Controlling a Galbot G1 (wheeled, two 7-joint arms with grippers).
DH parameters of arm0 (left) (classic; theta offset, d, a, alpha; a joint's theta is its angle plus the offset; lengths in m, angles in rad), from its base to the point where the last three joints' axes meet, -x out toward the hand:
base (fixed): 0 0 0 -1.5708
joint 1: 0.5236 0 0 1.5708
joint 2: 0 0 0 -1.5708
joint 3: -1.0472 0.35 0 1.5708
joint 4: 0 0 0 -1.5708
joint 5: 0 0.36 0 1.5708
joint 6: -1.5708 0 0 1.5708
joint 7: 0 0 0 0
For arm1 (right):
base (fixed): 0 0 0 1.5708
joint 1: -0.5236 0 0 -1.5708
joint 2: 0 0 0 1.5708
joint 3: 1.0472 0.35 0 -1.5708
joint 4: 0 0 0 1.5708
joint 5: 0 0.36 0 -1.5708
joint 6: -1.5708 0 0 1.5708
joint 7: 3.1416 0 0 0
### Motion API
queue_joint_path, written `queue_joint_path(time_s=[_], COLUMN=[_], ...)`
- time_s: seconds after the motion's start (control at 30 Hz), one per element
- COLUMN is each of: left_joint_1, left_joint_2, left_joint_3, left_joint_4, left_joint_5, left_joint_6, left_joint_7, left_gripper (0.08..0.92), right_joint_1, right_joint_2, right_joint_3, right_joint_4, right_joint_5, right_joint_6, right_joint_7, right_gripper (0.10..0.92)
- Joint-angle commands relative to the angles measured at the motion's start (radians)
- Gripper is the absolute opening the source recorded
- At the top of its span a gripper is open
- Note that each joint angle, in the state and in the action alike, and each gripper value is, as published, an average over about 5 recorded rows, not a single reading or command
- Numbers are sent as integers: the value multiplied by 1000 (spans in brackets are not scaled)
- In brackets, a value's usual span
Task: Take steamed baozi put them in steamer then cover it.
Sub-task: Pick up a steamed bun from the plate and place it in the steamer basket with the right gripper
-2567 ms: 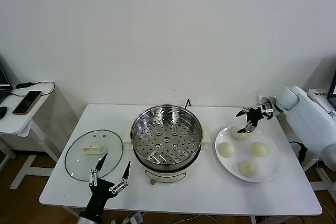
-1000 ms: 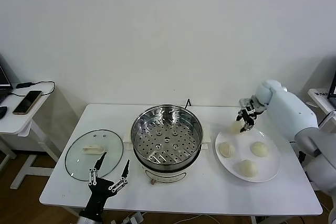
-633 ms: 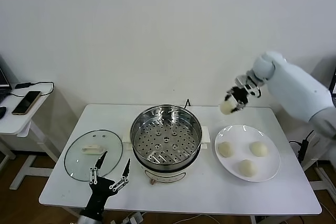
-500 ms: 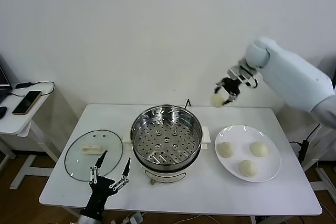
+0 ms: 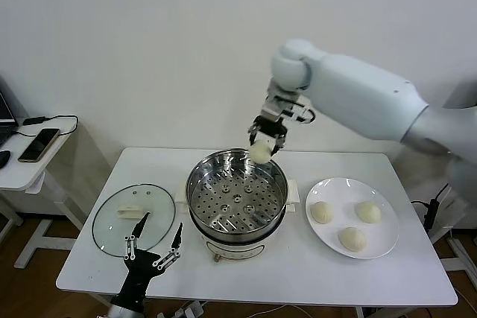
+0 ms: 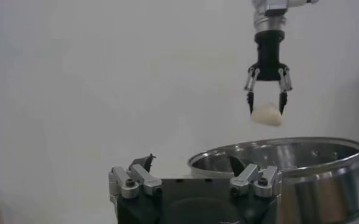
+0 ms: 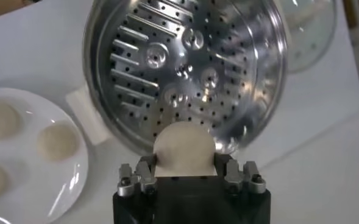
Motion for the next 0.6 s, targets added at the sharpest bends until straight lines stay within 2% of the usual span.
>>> queue_joint_path(time_s=[0.03, 0.37, 0.6], left_joint_1=[0, -4, -10], left_joint_2=[1, 0, 2], left_joint_3=[-2, -3, -6], left_joint_4=[-1, -2, 4], left_joint_5=[-1, -2, -4], left_joint_6=[-1, -2, -2], left_joint_7=[0, -4, -6], left_gripper=[823, 823, 823], right_joint_1=[-64, -139, -149], right_joint_2=[88, 160, 186], right_joint_3=[-44, 17, 31], right_joint_4=[-2, -157, -188], right_joint_5=[-94, -234, -270], right_joint_6=[41, 97, 99], right_joint_7=[-1, 74, 95], right_gripper=[645, 645, 659])
